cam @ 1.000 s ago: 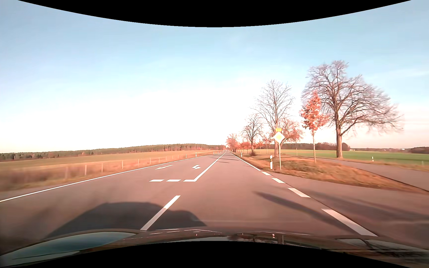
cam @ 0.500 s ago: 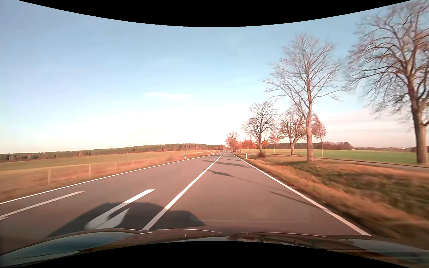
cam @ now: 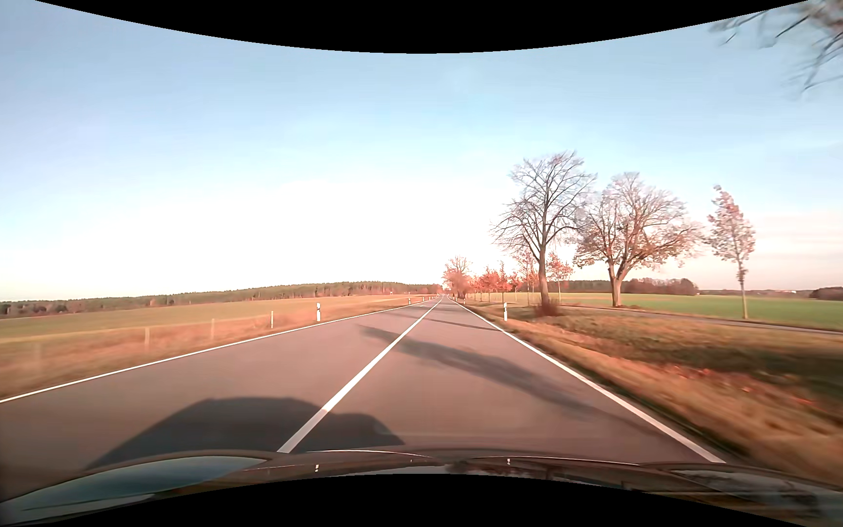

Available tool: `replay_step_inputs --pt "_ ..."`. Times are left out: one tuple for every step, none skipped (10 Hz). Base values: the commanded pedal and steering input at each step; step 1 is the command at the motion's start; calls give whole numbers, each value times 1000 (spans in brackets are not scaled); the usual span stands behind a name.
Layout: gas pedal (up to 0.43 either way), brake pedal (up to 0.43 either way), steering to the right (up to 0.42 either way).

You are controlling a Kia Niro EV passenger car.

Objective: Follow the waypoints while adhering to traffic rules and regulations

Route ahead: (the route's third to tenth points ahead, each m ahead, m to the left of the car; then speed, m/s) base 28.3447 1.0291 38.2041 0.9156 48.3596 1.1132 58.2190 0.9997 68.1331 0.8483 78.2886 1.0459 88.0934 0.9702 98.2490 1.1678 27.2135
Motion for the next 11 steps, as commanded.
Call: replay_step_inputs --pt "197 0 0" --pt "197 0 0" --pt "197 0 0" --pt "197 0 0" --pt "197 0 0" --pt "197 0 0" --pt "197 0 0" --pt "197 0 0" --pt "197 0 0" --pt "197 0 0" --pt "197 0 0"
